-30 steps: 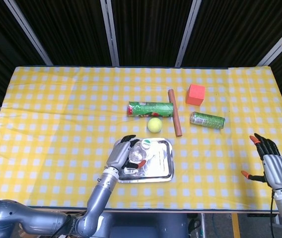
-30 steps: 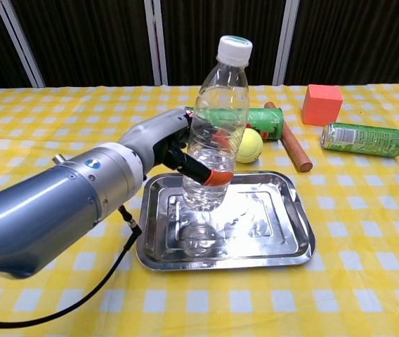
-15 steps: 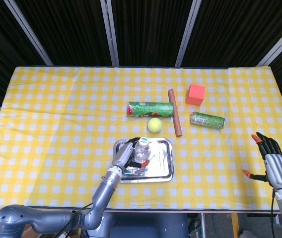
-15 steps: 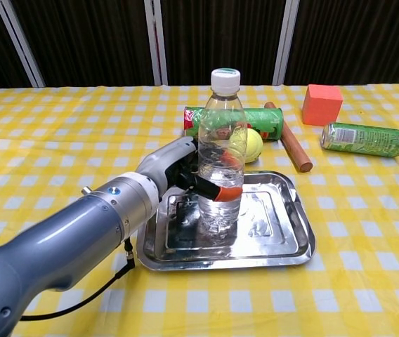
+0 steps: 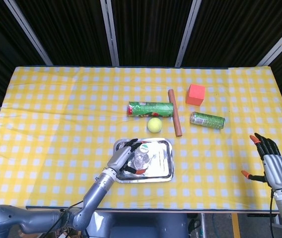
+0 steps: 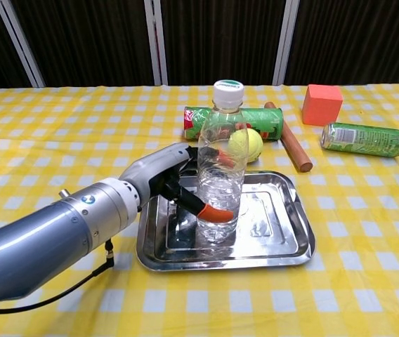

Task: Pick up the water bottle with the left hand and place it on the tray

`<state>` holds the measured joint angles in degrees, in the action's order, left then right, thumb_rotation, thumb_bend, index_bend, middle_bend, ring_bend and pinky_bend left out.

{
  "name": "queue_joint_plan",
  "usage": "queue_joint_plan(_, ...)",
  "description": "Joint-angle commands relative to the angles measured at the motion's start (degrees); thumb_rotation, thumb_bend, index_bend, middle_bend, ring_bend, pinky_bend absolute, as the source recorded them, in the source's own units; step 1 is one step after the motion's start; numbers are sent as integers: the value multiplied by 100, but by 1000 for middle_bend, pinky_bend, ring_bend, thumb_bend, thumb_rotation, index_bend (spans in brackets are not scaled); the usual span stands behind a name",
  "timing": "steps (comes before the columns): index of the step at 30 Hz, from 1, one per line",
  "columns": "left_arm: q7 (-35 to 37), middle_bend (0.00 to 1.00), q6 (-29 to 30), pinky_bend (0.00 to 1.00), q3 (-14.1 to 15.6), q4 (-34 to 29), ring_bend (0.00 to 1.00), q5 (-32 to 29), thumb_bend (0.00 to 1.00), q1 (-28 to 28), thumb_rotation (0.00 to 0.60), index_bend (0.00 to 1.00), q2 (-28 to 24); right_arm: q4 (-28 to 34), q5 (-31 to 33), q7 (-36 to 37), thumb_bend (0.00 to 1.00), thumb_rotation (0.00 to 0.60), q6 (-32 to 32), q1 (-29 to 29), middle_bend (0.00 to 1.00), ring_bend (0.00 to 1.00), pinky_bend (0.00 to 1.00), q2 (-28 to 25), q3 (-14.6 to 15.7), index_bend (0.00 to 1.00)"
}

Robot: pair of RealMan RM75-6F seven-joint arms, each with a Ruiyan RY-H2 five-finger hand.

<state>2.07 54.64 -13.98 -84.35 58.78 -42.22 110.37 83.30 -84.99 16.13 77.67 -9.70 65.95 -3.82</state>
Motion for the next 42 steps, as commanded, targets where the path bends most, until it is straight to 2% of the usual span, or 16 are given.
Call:
queue_joint_plan(1,-62,188,-46,0,64,-47,0,44,148,29,600,116,-96,3,13,-23,49,600,-7,0,0,0,0,5,-2,9)
queue_joint_plan(4,-70,169,-64,0,143,-222,0,129,148,91,600,82,-269,8,37,-38,50,600,-12,1,0,0,0,8,-12,9)
queue_joint_plan(7,-46,160,34,0,334,-733,0,342,147,275,600,74,-660,13,60,-41,50,600,-9,9,0,0,0,8,-19,9)
queue_joint_plan(10,35,171,372,0,703,-1642,0,744,147,697,600,85,-1518,33,72,-24,49,600,8,24,0,0,0,-3,-24,9)
queue_joint_plan(13,-325,193,1135,0,1062,-2024,0,1047,151,1217,600,108,-2397,49,42,-2,50,600,55,41,0,0,0,-23,-22,10)
queue_joint_plan(14,-613,203,1549,0,1230,-2072,0,1177,154,1462,600,124,-2754,55,28,1,50,600,75,47,0,0,0,-24,-20,9)
queue_joint_plan(17,-1279,219,2610,0,1464,-1763,0,1462,170,2033,600,170,-3271,55,-15,-41,49,600,95,45,0,0,0,-14,-7,9)
queue_joint_plan(22,-1782,219,3941,0,1471,-844,0,1782,180,2707,600,196,-3298,-71,-37,-453,49,600,203,25,0,0,0,107,-57,9)
queue_joint_plan(25,-1704,216,4315,0,1487,-618,0,1915,180,2976,600,204,-3375,-163,-8,-751,50,600,246,20,0,0,0,230,-82,10)
queue_joint_plan(30,-1475,215,4628,0,1504,-758,0,2097,181,3284,600,219,-3721,-168,12,-930,50,600,265,26,0,0,0,279,-85,10)
queue_joint_plan(34,-1305,222,4791,0,1521,-722,0,2208,186,3486,600,229,-3787,-150,3,-1067,49,600,249,14,0,0,0,316,-73,10)
queue_joint_plan(42,-926,229,4526,0,1551,-734,0,2253,189,3648,600,241,-3943,-137,57,-1224,49,600,133,-14,0,0,0,380,-46,10)
